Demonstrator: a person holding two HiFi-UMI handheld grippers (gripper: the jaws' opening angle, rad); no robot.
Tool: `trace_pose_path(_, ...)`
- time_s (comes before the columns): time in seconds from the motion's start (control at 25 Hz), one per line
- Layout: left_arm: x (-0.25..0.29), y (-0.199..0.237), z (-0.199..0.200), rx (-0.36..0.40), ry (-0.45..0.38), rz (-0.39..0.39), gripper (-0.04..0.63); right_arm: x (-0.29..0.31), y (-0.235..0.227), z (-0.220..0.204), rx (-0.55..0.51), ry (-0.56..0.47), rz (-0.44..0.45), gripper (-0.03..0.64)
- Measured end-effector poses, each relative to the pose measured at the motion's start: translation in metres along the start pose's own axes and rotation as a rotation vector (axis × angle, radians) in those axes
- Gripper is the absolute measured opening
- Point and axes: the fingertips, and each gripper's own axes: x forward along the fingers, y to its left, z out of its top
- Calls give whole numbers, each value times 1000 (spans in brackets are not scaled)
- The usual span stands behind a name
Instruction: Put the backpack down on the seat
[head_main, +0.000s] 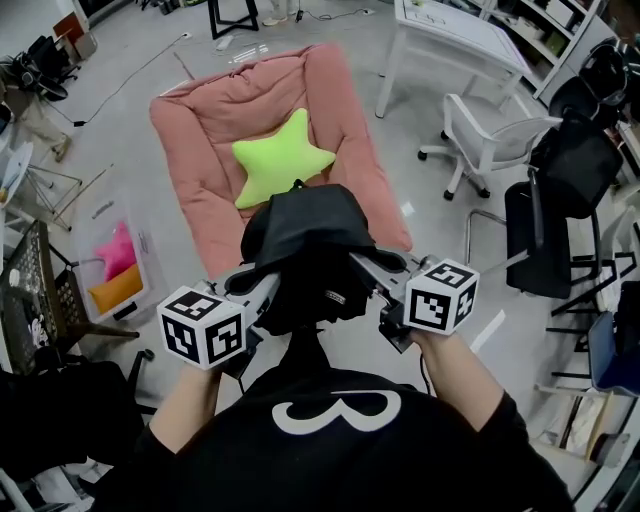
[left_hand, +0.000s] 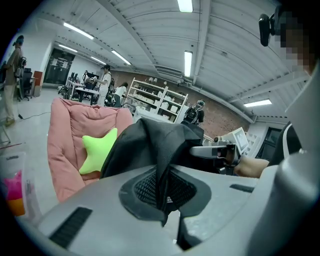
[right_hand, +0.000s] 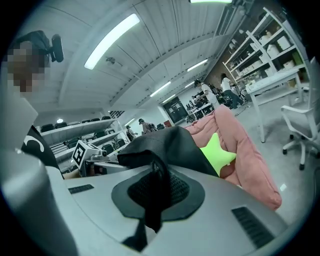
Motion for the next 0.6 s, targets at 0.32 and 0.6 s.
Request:
trace_pose_path(0.32,38,55,39,-20,26,-22,12,51,-45,35,22,26,-41,15)
trace_pose_path(0.6,67,103,63,-44,48,-29,12,97,-81,60,7,61,-87,14)
